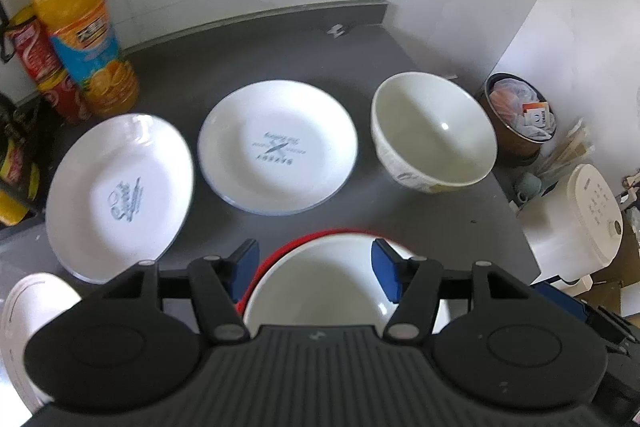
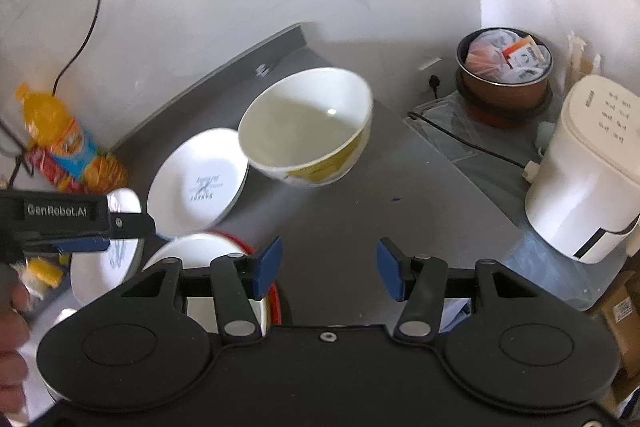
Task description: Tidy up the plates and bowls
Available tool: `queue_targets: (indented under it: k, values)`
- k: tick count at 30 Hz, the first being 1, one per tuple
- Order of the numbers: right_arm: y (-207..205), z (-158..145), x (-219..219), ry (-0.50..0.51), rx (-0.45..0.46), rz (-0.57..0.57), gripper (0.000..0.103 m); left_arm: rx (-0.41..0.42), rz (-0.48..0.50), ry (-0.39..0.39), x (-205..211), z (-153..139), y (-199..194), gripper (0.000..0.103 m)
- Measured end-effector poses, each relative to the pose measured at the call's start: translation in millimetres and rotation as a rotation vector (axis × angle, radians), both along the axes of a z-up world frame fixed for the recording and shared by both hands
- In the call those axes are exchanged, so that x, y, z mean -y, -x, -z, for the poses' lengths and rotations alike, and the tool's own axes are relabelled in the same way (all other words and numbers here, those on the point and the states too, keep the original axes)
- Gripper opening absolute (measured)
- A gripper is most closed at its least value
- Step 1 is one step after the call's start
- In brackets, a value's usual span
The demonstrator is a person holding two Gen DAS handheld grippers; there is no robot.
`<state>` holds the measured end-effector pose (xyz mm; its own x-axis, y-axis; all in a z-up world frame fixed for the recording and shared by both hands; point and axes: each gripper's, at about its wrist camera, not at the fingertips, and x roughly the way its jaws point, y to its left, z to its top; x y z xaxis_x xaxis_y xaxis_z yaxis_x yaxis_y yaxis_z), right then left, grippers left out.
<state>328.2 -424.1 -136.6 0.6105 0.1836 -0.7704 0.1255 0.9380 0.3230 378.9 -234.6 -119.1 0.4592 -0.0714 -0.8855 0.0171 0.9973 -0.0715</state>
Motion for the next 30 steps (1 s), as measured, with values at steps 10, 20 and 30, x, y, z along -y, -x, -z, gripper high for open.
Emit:
queue_targets:
  k: [10, 20, 30]
  values:
    - [-33.2, 8.6, 29.5, -0.053, 0.012, 0.058, 0.039, 0.045, 0.051, 0.006, 28.4, 2.1, -34.5, 0.060]
    - [-74.2, 17.3, 45.1, -0.074, 0.023, 0.092, 0.028, 0.077, 0.049, 0.030, 45.2, 15.9, -78.7, 0.053]
    - [-111.3, 38.6, 41.9, -0.088, 0.017, 0.083, 0.017, 0.067, 0.069, 0.071, 52.9, 43.5, -116.5, 0.028]
